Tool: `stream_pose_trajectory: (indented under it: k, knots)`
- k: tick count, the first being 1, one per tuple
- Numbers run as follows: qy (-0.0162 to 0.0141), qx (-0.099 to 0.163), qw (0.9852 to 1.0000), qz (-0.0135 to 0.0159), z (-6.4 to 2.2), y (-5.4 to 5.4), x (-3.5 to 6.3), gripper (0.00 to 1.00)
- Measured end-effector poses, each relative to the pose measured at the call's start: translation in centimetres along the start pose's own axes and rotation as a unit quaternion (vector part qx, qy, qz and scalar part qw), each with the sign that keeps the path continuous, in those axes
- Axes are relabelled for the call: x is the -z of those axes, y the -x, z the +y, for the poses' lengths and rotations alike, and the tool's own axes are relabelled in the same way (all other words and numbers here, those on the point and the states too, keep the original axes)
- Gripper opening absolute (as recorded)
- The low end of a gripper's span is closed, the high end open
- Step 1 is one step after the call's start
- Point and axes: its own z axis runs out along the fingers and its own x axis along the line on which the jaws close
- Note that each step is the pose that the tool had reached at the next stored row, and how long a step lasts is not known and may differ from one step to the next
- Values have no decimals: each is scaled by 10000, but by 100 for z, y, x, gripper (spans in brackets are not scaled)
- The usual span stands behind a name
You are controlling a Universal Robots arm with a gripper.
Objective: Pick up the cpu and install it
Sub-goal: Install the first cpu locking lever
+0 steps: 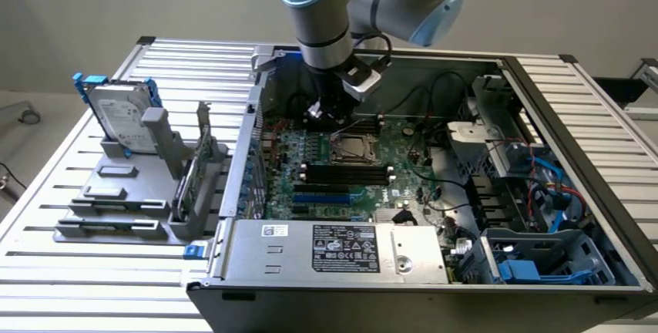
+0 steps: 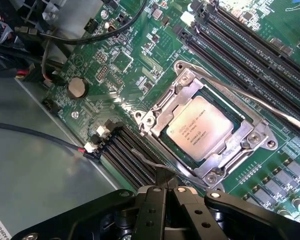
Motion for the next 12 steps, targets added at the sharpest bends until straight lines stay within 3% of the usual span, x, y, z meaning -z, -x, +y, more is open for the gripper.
stream_pose_trajectory:
  k: [4, 9, 12]
  knots:
    - [-14, -6, 10000, 11, -29, 20, 58, 11]
    - [-61, -21, 10000, 48, -92, 81, 145, 11]
    - [-65, -22, 10000, 50, -86, 92, 163, 11]
